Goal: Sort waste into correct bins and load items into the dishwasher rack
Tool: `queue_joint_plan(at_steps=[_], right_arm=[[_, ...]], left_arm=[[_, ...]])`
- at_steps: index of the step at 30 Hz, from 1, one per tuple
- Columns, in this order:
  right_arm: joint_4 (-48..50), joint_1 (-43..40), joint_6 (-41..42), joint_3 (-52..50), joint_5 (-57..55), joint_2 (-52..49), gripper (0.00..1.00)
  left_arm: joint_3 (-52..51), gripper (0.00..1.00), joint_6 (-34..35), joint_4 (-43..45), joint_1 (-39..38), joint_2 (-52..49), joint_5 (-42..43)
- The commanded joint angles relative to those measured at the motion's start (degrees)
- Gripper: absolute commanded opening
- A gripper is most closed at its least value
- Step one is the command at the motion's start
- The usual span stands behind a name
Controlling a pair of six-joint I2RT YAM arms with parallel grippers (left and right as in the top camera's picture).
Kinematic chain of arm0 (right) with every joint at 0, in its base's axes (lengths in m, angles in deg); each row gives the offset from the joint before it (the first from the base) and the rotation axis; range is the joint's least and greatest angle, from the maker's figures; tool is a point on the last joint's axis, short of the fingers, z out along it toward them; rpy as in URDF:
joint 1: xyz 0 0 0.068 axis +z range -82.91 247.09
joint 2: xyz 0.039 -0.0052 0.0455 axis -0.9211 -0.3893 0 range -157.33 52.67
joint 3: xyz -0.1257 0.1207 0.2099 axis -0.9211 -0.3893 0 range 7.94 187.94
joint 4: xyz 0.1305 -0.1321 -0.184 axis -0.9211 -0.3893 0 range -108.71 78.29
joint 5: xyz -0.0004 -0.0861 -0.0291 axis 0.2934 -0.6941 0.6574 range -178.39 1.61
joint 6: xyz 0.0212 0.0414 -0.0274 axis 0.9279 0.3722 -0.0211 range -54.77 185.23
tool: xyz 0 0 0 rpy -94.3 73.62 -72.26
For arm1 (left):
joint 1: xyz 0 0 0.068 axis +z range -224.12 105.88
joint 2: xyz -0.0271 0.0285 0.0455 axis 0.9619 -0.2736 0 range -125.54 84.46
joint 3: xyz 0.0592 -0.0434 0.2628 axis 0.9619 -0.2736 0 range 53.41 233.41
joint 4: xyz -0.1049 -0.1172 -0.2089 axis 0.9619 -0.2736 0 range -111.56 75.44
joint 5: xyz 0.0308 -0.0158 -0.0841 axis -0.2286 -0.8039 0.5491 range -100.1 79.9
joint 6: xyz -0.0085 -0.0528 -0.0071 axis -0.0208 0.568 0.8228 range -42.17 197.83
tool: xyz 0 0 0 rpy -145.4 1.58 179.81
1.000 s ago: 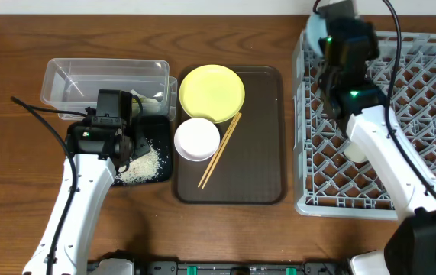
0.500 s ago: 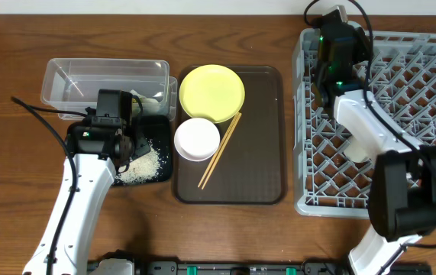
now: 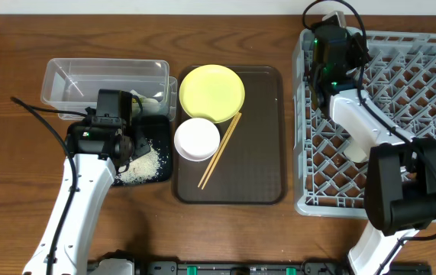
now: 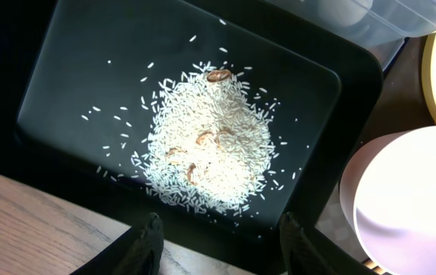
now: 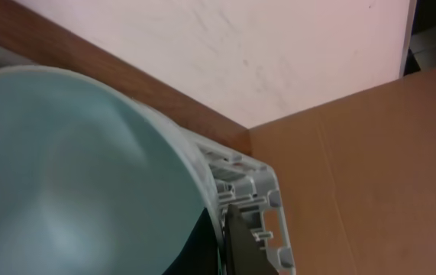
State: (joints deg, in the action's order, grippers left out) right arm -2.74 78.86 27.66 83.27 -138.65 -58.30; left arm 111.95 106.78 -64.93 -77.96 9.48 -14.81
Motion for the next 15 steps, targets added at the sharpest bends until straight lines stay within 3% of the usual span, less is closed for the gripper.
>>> queue_joint_plan(at_steps=[1,9,15], right_arm=[[-3.7,1.9,3.4,0.0,-0.5,-0.8,0.01],[-15.0,6.0,17.7,0.0,-0.1,-0.8,0.01],[-19.2,8.8,21.3,0.0,0.2,0.1,0.01]], left_arm=[[0.6,0.52,0.7,-0.2,0.2,0.4,-0.9],[0.6,0.52,0.7,-0.2,0.2,0.4,-0.4],[0.6,0.52,0.7,-0.2,0.2,0.4,-0.5]])
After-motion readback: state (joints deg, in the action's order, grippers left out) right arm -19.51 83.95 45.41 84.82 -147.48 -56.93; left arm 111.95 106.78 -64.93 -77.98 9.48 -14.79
